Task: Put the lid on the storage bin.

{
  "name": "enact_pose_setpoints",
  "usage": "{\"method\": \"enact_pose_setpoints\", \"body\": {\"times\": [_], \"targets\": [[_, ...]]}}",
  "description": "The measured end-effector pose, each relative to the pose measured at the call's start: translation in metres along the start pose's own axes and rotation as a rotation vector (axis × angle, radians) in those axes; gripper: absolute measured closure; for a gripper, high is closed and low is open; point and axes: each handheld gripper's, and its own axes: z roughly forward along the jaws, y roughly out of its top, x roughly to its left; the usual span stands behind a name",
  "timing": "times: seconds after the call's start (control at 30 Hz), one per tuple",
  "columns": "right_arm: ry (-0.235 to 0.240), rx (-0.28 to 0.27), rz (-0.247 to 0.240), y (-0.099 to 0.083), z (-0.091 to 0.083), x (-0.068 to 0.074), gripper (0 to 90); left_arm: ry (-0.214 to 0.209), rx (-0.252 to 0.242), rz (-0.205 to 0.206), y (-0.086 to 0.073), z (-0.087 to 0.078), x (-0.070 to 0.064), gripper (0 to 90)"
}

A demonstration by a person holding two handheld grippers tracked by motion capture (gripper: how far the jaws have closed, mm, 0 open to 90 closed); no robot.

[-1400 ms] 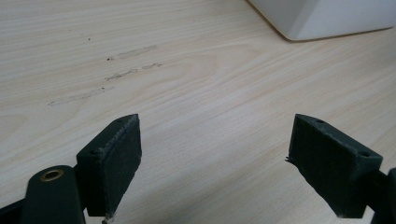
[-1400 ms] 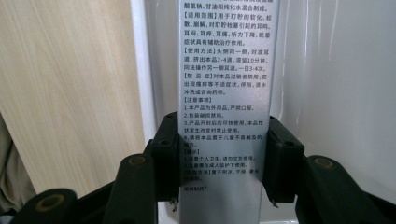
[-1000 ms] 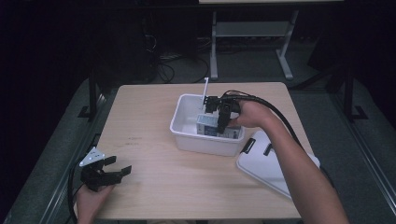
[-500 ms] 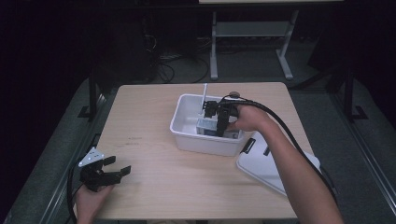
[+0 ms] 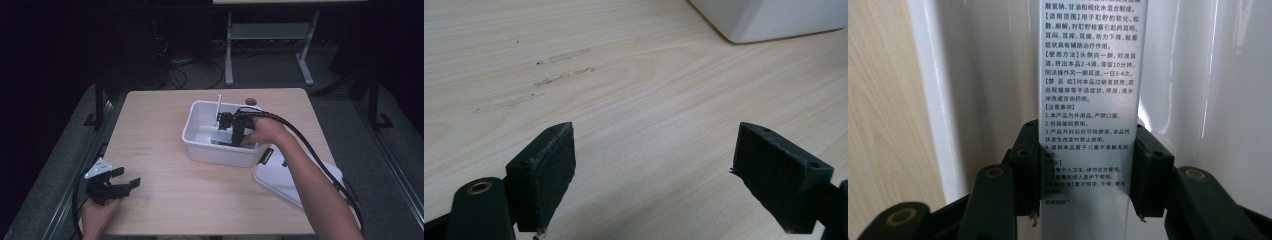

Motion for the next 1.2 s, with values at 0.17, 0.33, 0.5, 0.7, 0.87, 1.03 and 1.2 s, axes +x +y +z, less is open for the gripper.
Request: {"method": "enact_pose_setpoints", "body": {"times": [0.17, 0.33, 0.5, 0.7, 0.87, 1.03, 1.2], "targets": [[-0.001, 0.007, -0.002, 0.0, 0.005, -0.001, 55.0, -0.001, 0.0, 0.001, 0.0, 0.0, 0.0, 16.4], [0.001, 0.013, -0.001, 0.001, 0.009, -0.001, 55.0, 0.003, 0.004, 0.005, 0.0, 0.001, 0.0, 16.4], [-0.008, 0.015, 0.005, 0.001, 0.01, -0.002, 54.8, 0.003, 0.002, 0.004, 0.0, 0.0, 0.0, 16.4], [-0.01, 0.022, 0.006, 0.002, 0.012, -0.005, 54.7, 0.005, 0.001, 0.003, 0.0, 0.0, 0.0, 16.4], [-0.014, 0.019, 0.006, 0.003, 0.014, -0.006, 54.5, 0.005, 0.002, 0.003, 0.0, 0.0, 0.0, 16.4], [-0.012, 0.022, 0.008, 0.005, 0.016, -0.007, 54.4, 0.006, 0.0, 0.004, 0.0, -0.001, 0.001, 16.4], [-0.012, 0.025, 0.008, 0.005, 0.016, -0.007, 53.9, 0.006, 0.0, 0.004, 0.0, -0.001, 0.001, 16.4]]}}
